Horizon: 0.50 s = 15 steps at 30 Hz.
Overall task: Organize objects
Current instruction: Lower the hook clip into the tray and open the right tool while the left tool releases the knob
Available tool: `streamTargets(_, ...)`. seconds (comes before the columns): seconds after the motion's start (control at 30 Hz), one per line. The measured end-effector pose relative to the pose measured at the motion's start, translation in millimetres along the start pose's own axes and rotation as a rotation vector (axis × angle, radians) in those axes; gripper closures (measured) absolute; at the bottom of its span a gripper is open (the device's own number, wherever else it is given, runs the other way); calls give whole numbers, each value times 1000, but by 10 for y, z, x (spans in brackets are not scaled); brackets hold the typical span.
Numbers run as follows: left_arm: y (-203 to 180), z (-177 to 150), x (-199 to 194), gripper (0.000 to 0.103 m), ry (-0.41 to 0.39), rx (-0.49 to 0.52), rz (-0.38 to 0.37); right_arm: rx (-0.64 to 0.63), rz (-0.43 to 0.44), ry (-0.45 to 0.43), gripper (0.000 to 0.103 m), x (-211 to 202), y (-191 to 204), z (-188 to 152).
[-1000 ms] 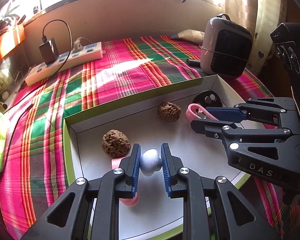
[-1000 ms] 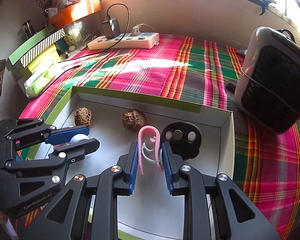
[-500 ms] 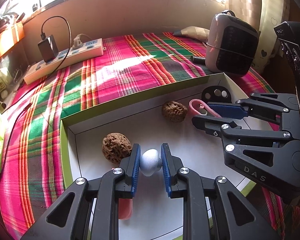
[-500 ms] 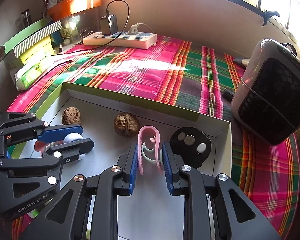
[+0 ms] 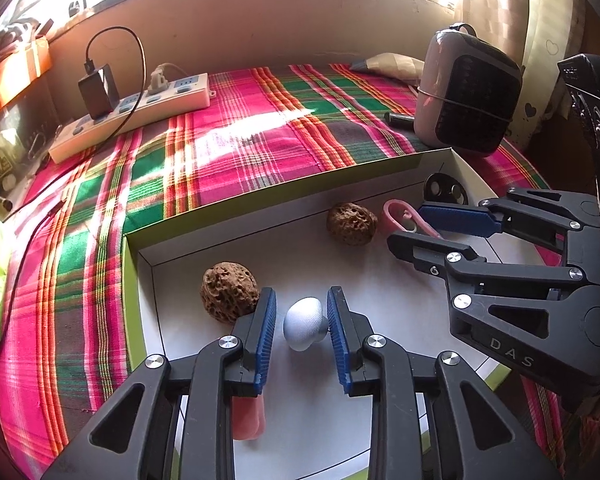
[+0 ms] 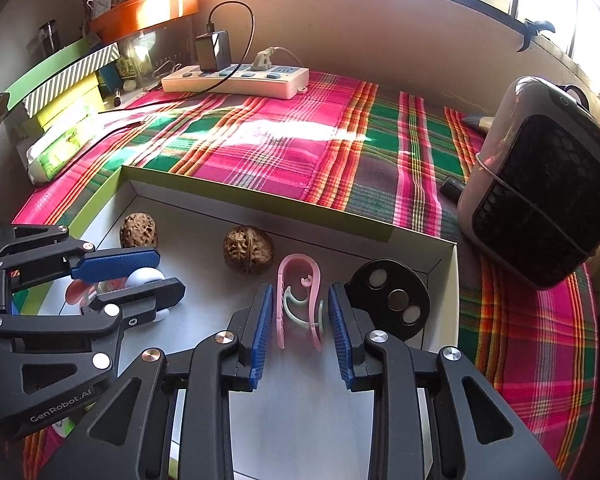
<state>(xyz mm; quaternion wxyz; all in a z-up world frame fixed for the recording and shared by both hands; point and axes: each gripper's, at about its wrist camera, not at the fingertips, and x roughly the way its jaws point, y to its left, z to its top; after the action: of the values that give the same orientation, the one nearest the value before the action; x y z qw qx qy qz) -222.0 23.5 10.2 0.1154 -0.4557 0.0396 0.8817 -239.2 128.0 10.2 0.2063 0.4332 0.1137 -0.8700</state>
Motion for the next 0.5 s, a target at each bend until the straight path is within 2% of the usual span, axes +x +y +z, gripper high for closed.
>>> streamTargets(0.13, 2, -9, -15, 75, 2, -3, 2, 7, 0, -5, 63, -34, -5, -13)
streamTargets(0.33, 9, -19, -86, 68, -6, -8, -4, 16, -1, -16, 62, -100, 3, -32)
streamTargets(0.5, 26, -54, -169, 67, -22, -20, -15, 29, -1, -30, 62, -193, 2, -70)
